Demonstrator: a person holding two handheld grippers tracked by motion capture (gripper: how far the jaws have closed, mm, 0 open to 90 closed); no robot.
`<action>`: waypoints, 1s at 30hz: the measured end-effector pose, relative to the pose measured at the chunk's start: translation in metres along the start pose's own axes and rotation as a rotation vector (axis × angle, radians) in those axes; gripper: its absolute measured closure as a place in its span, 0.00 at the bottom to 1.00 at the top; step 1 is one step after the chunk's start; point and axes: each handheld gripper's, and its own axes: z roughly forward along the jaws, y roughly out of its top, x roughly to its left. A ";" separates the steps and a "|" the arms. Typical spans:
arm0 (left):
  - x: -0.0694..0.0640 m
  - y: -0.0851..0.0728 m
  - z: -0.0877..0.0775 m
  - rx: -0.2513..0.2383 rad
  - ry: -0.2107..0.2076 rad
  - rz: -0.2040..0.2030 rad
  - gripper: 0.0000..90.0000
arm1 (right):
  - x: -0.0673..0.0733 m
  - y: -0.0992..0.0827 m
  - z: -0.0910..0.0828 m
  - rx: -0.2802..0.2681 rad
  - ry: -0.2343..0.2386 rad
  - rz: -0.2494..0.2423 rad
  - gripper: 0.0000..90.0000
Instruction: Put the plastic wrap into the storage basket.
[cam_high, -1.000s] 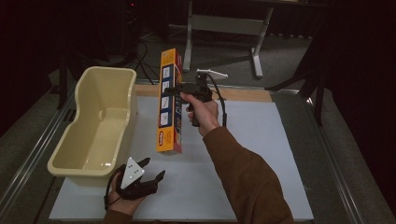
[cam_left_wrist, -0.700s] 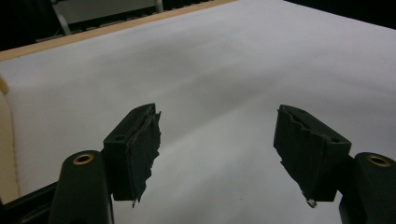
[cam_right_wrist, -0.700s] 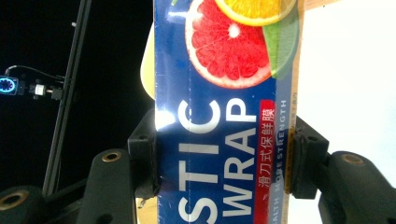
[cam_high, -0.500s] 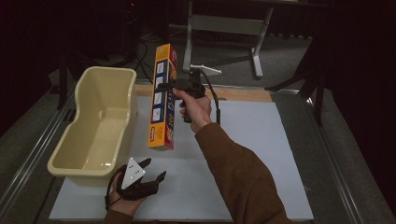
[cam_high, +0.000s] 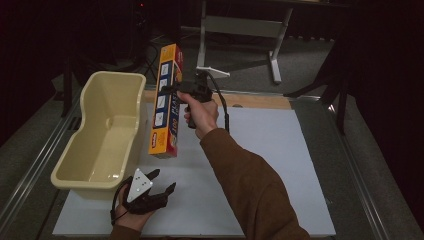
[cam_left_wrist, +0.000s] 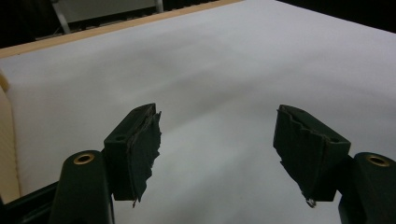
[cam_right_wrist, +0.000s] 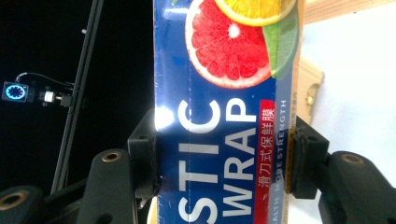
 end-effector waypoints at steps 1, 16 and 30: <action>0.000 0.000 0.000 0.000 0.000 0.001 0.35 | 0.001 -0.001 0.002 -0.003 0.009 0.005 0.46; -0.001 0.001 0.001 -0.006 -0.009 0.007 0.35 | 0.022 -0.011 0.025 -0.009 0.051 -0.008 0.46; -0.003 0.002 0.001 -0.010 -0.020 0.017 0.35 | 0.032 -0.018 0.048 0.000 0.070 -0.007 0.46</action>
